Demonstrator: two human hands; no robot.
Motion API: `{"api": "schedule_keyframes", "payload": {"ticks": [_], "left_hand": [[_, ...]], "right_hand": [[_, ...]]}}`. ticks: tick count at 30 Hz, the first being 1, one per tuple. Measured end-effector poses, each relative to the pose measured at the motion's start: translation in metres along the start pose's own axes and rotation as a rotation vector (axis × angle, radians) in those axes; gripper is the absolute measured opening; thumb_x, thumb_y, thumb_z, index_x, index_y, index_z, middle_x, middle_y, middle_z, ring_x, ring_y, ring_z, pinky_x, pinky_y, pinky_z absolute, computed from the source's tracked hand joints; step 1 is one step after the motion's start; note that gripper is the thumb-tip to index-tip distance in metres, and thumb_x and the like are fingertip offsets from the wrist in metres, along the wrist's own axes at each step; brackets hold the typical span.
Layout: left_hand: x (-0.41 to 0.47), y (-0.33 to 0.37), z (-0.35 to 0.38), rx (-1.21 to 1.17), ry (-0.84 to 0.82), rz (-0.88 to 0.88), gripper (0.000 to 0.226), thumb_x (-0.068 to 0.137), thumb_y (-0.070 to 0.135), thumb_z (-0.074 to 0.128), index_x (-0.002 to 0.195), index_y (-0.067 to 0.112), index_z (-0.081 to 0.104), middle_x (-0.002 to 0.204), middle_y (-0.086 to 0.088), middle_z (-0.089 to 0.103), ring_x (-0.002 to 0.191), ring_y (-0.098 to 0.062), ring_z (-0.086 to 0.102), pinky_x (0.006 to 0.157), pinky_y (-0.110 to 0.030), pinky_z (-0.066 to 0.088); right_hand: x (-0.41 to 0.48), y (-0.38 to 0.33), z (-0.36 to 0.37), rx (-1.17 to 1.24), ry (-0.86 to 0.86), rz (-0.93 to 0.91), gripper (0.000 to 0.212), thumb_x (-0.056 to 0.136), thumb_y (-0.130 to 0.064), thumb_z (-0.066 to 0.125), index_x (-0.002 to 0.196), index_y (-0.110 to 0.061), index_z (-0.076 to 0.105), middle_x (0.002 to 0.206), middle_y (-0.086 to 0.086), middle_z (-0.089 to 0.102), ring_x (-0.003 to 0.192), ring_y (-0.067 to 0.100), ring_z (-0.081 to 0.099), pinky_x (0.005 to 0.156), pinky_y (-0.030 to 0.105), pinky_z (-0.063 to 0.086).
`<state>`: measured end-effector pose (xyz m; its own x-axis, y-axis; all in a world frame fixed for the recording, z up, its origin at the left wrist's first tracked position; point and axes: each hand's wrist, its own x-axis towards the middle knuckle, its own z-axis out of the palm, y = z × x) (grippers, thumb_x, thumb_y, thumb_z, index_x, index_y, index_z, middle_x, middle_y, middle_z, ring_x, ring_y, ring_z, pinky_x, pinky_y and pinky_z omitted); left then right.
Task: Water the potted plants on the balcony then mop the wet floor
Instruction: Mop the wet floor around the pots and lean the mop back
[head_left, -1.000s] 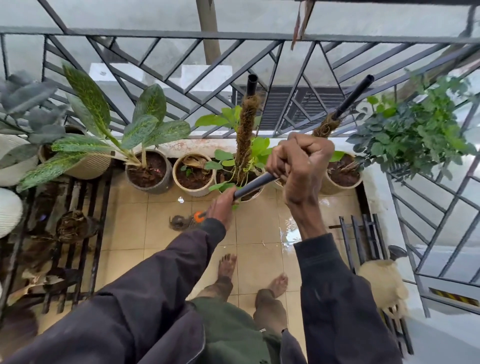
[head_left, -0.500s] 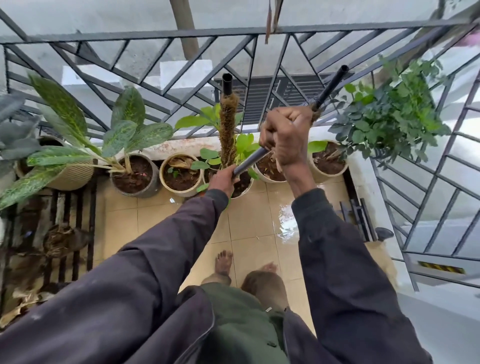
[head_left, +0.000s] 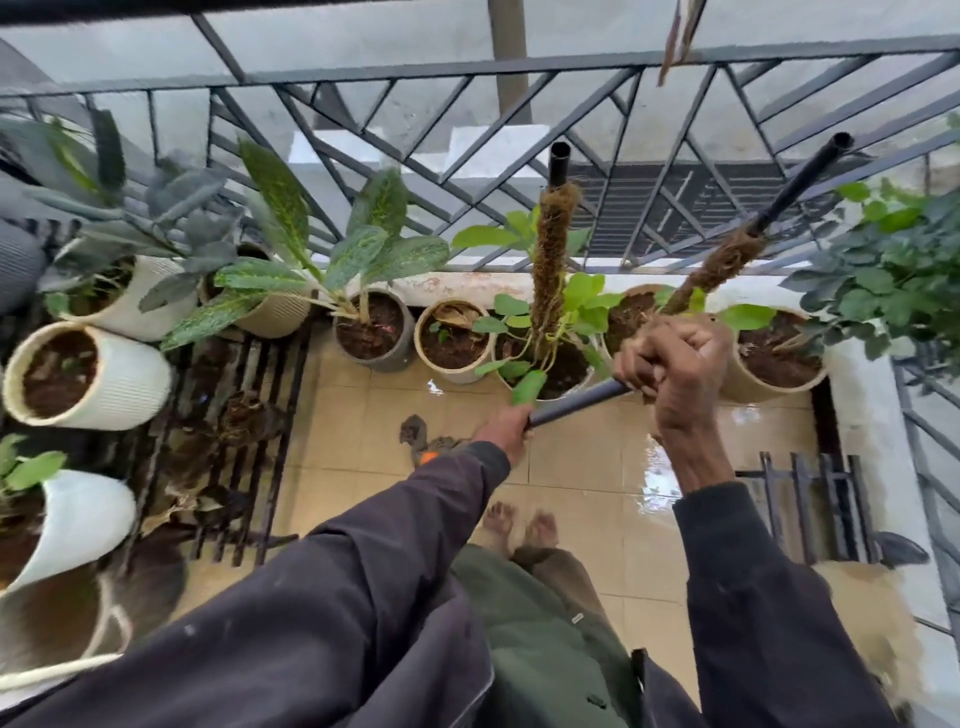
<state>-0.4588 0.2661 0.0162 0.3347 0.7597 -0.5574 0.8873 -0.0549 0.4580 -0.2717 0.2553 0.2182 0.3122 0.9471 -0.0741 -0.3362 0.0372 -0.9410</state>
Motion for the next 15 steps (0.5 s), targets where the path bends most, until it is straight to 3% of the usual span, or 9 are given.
{"api": "schedule_keyframes", "payload": {"ticks": [8, 11, 15], "left_hand": [[0.022, 0.029, -0.043, 0.089, 0.221, 0.211, 0.027, 0.092, 0.007, 0.060, 0.118, 0.013, 0.060, 0.103, -0.014, 0.068, 0.090, -0.037, 0.066, 0.077, -0.047, 0.054], [0.032, 0.016, -0.039, 0.107, 0.196, 0.212, 0.028, 0.090, 0.005, 0.059, 0.115, 0.016, 0.059, 0.102, -0.011, 0.067, 0.091, -0.036, 0.066, 0.076, -0.044, 0.052], [0.040, -0.021, -0.014, 0.093, 0.203, 0.168, 0.045, 0.089, 0.002, 0.060, 0.121, 0.030, 0.048, 0.108, -0.008, 0.069, 0.094, -0.035, 0.068, 0.081, -0.049, 0.057]], "right_hand": [[0.000, -0.018, 0.020, 0.058, 0.043, -0.249, 0.049, 0.078, 0.012, 0.049, 0.049, -0.028, 0.052, 0.042, -0.011, 0.037, 0.035, 0.011, 0.033, 0.051, 0.025, 0.034], [-0.004, -0.003, 0.029, 0.022, 0.124, -0.246, 0.046, 0.078, 0.017, 0.045, 0.050, -0.019, 0.047, 0.042, -0.013, 0.037, 0.035, 0.011, 0.033, 0.052, 0.024, 0.034], [-0.015, 0.010, 0.047, 0.002, 0.218, -0.212, 0.046, 0.076, 0.016, 0.045, 0.045, -0.018, 0.044, 0.039, -0.007, 0.032, 0.033, 0.013, 0.029, 0.050, 0.026, 0.031]]}}
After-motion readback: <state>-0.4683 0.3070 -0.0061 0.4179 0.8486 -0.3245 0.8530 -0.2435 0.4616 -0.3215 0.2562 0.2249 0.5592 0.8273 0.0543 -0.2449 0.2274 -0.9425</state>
